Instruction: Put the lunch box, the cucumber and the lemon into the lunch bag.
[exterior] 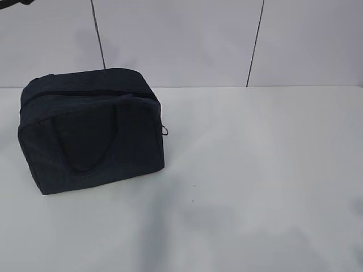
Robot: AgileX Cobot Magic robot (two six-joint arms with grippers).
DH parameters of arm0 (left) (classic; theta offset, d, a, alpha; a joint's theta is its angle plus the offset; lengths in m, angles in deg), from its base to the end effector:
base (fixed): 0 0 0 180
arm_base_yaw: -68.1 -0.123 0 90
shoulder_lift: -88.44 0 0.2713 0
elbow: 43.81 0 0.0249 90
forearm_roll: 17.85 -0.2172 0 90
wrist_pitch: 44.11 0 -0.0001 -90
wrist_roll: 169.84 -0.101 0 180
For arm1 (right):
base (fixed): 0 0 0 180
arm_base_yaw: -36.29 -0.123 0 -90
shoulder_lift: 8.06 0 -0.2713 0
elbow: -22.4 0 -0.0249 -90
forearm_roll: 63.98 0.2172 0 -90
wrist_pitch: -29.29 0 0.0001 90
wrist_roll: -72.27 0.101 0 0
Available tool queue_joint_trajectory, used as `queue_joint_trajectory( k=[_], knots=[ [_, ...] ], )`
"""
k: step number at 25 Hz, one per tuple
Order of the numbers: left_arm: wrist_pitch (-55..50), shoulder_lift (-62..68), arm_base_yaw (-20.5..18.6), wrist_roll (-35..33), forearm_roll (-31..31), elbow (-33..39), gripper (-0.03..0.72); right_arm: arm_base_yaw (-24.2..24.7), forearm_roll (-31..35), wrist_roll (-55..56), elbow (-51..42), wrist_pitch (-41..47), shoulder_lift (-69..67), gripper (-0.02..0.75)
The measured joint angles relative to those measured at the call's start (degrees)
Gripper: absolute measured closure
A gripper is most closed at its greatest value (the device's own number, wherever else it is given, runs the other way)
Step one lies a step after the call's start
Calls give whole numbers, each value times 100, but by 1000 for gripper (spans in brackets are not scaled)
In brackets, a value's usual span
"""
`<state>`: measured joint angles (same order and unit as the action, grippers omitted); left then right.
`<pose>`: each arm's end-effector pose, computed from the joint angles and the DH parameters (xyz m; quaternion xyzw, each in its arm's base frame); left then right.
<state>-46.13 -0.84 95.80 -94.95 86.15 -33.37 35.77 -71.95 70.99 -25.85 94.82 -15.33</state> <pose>0.2821 -0.1521 0.3580 0.2020 0.7428 -0.1596 0.6181 -0.0181 -0.0129 0.2494 -0.0076 0.8685 -0.0725 0.4904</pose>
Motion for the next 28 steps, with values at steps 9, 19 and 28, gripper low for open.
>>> queue_joint_trajectory(
  k=[9, 19, 28],
  knots=[
    [-120, 12, 0, 4, 0, 0, 317, 11, 0, 0, 0, 0, 0, 288],
    [-686, 12, 0, 483, -523, 0, 319, 11, 0, 0, 0, 0, 0, 288],
    [-2208, -806, -74, 8428, -9553, -349, 319, 11, 0, 0, 0, 0, 0, 288]
  ],
)
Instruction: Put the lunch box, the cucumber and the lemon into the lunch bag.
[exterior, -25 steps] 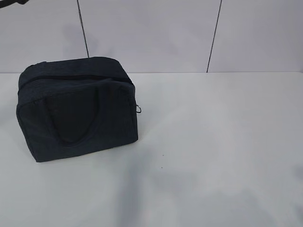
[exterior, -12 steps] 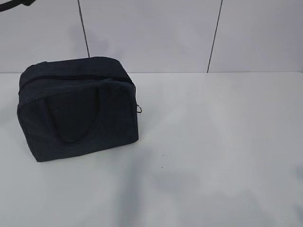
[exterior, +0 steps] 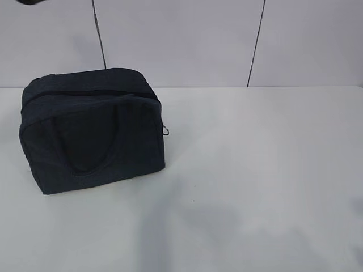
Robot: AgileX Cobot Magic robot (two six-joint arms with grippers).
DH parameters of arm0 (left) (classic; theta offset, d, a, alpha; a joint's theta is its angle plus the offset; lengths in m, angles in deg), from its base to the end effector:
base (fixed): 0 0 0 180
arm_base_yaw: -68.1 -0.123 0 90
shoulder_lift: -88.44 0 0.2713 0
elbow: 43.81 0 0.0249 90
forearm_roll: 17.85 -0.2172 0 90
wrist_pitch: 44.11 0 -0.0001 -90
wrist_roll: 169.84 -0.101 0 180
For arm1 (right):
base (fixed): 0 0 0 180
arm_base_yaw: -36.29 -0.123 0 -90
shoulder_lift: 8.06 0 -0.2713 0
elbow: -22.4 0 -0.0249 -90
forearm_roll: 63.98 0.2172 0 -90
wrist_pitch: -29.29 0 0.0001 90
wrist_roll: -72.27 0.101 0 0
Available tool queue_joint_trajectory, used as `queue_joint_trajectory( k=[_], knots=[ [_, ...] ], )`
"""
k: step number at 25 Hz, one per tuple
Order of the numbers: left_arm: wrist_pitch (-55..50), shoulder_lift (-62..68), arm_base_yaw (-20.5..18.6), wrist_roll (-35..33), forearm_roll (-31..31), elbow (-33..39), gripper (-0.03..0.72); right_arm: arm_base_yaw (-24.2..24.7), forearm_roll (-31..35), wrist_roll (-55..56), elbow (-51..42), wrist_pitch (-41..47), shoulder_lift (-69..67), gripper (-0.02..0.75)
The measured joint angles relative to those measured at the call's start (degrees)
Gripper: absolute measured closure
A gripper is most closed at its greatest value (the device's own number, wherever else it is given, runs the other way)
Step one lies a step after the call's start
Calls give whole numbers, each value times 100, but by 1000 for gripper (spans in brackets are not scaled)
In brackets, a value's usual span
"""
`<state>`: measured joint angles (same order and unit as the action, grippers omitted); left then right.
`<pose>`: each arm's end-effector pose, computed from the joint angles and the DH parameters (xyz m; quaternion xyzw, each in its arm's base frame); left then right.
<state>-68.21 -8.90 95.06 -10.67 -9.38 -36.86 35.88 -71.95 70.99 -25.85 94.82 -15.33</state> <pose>0.2422 -0.1300 0.3782 0.3017 0.7796 -0.0912 0.5412 -0.0181 -0.0129 0.2494 -0.0067 0.8685 -0.0730 0.4903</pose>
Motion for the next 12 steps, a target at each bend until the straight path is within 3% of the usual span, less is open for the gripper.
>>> queue_joint_trajectory(
  k=[2, 4, 12],
  knots=[
    [-631, -392, -28, 1309, -1367, -10, 319, 0, 0, 0, 0, 0, 0, 288],
    [-1089, -901, -80, 1823, -2006, -10, 319, 0, 0, 0, 0, 0, 0, 288],
    [-2259, -3002, -105, 2135, -2273, 29, 319, 0, 0, 0, 0, 0, 0, 288]
  ],
)
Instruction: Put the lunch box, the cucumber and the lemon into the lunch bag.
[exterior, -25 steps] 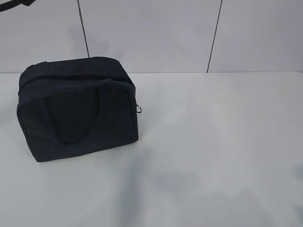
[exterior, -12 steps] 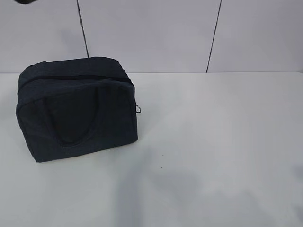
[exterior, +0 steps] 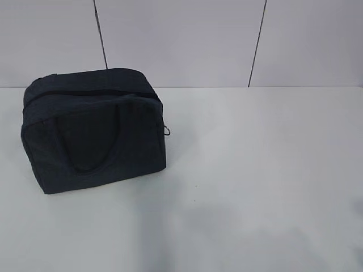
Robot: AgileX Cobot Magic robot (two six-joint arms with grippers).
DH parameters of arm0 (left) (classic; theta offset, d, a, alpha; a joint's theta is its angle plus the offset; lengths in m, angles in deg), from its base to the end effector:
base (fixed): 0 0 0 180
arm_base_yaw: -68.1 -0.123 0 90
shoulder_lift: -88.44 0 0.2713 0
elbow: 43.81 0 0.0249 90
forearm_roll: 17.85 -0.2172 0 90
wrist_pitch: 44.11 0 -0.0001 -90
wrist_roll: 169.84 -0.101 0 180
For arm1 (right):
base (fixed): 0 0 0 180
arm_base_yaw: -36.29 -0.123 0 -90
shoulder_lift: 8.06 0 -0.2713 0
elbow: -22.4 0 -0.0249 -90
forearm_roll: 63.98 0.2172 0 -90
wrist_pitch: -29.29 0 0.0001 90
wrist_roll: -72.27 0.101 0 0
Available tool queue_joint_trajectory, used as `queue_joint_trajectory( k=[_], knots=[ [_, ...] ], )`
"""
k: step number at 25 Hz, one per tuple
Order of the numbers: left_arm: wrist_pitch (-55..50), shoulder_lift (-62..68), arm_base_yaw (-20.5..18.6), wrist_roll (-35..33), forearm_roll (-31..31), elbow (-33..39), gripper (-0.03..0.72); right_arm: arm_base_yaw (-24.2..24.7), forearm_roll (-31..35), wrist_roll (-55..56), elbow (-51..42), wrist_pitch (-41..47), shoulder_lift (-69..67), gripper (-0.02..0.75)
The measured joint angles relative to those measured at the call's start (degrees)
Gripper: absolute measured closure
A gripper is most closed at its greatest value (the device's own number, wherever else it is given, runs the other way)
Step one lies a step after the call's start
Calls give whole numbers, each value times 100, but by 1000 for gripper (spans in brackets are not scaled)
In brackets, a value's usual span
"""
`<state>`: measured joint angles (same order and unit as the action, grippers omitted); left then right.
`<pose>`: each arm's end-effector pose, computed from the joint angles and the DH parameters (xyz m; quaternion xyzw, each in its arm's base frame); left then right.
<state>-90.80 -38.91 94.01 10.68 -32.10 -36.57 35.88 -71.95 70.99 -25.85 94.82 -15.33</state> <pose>0.1037 -0.0302 0.4422 0.1887 0.7729 -0.0156 0.6056 -0.0181 -0.0129 0.2494 -0.0067 0.8685 -0.0730 0.4903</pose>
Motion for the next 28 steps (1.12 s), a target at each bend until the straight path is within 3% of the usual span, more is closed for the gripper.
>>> queue_joint_trajectory(
  k=[5, 14, 21, 28],
  knots=[
    [-880, -1008, 0, 91, -21, 497, 319, 0, 0, 0, 0, 0, 0, 288],
    [-1049, -3159, -40, 927, 50, 2448, 319, 0, 0, 0, 0, 0, 0, 288],
    [-1275, -4315, -647, 1024, 563, 3252, 319, 0, 0, 0, 0, 0, 0, 288],
    [-1440, -4385, -1346, 1024, 794, 3596, 319, 0, 0, 0, 0, 0, 0, 288]
  ],
)
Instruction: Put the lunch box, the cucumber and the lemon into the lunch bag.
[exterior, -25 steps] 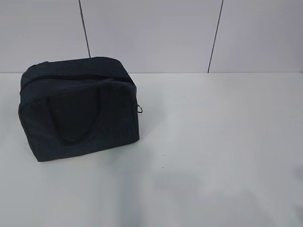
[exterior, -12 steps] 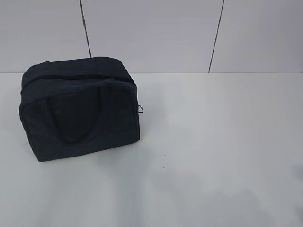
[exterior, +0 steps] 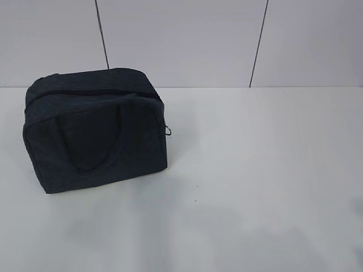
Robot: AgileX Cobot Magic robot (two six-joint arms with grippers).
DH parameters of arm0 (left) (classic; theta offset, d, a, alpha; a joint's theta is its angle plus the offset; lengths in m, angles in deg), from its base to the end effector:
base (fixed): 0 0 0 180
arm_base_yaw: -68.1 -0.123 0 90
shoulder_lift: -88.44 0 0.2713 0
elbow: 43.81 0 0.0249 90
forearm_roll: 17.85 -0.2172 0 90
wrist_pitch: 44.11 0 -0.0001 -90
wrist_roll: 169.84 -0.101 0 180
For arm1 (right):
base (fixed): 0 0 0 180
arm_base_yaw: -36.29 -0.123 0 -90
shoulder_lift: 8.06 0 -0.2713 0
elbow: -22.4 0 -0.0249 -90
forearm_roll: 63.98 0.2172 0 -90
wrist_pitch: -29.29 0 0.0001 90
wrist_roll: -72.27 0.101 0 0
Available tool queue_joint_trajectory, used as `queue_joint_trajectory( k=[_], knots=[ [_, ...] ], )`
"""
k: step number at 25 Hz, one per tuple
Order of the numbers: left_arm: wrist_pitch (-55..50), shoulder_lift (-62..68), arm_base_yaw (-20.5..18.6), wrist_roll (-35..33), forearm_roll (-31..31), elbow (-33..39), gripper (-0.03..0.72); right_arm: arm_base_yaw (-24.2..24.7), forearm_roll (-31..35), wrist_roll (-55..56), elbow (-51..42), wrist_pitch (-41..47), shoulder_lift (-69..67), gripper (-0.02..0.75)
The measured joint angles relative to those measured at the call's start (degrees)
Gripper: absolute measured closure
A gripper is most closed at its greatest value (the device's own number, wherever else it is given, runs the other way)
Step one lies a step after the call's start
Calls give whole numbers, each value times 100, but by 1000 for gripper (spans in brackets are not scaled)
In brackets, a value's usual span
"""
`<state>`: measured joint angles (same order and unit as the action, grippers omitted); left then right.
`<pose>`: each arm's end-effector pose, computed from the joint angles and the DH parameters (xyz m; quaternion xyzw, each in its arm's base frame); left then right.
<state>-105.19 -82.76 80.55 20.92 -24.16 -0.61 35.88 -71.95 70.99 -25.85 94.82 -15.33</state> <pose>-0.0172 0.0137 0.2786 0.0079 0.8330 -0.0570 0.5503 -0.0181 -0.0129 0.2494 -0.0067 0.8685 -0.0730 0.4903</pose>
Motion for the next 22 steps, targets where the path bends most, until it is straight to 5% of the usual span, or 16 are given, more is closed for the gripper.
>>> queue_joint_trajectory(
  k=[16, 22],
  knots=[
    [-248, 0, -1449, 0, 201, 344, 319, 0, -4, 0, 0, 0, 0, 288],
    [-248, 0, -1412, 0, 214, 344, 319, 0, -4, 0, 0, 0, 0, 288]
  ],
)
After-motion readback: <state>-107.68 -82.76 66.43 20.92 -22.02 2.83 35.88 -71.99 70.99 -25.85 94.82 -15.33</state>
